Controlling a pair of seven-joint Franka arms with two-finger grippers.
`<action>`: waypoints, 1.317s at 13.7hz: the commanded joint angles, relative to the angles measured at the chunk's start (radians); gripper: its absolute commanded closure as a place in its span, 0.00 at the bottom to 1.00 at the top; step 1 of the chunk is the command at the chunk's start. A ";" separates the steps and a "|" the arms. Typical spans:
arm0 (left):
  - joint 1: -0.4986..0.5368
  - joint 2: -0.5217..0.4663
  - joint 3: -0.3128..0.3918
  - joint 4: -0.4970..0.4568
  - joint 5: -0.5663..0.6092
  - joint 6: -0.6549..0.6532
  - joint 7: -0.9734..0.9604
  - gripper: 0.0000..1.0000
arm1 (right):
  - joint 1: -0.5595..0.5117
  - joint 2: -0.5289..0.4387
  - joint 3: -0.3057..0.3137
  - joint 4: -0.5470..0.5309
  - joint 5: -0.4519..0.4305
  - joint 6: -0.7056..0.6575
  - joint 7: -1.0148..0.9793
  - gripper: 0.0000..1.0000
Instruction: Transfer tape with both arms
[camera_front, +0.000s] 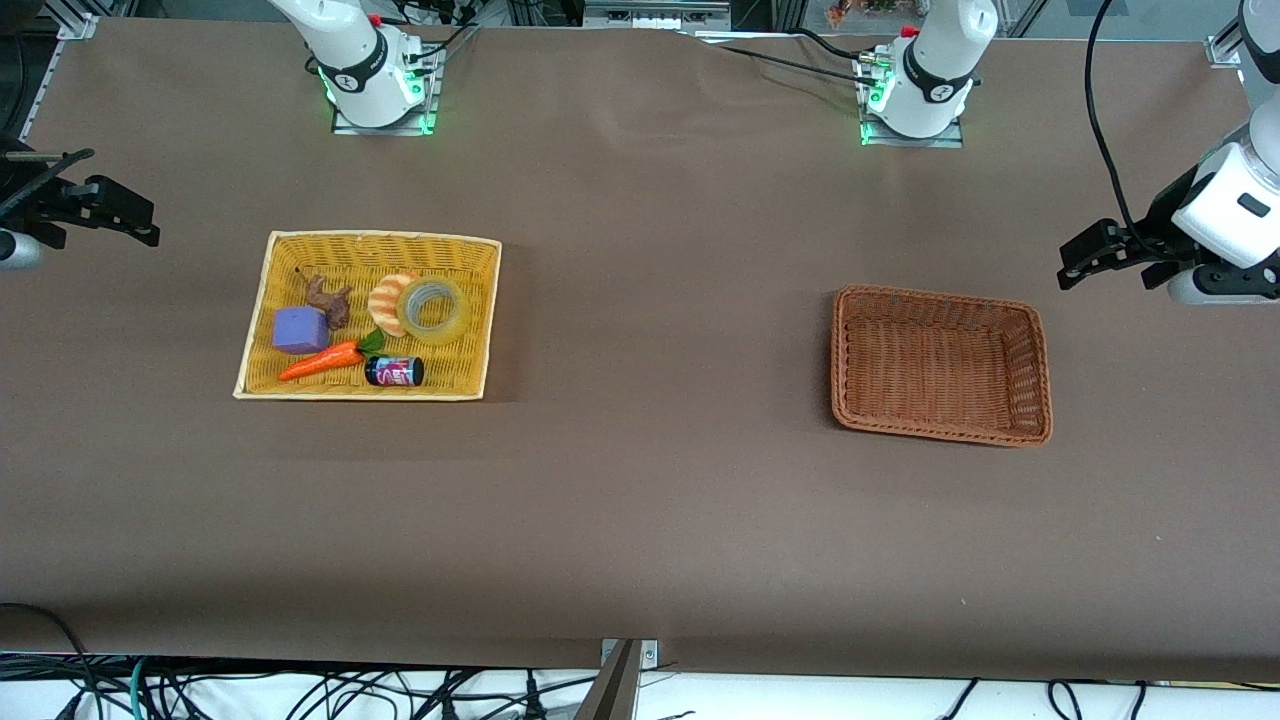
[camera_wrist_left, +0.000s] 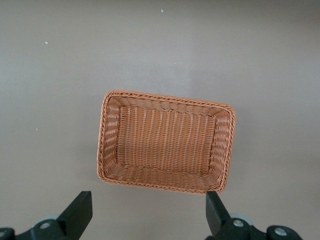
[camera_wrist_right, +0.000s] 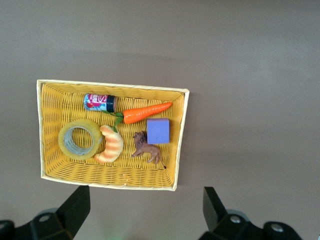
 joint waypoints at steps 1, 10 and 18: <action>-0.002 -0.003 0.001 0.008 0.005 0.001 0.014 0.00 | -0.017 0.033 0.005 0.003 0.037 0.072 0.010 0.00; -0.002 -0.003 0.001 0.008 0.005 0.001 0.014 0.00 | 0.104 0.168 0.014 -0.019 0.071 0.094 0.292 0.00; -0.002 -0.003 0.001 0.008 0.005 0.001 0.014 0.00 | 0.189 0.148 0.072 -0.399 0.066 0.468 0.418 0.00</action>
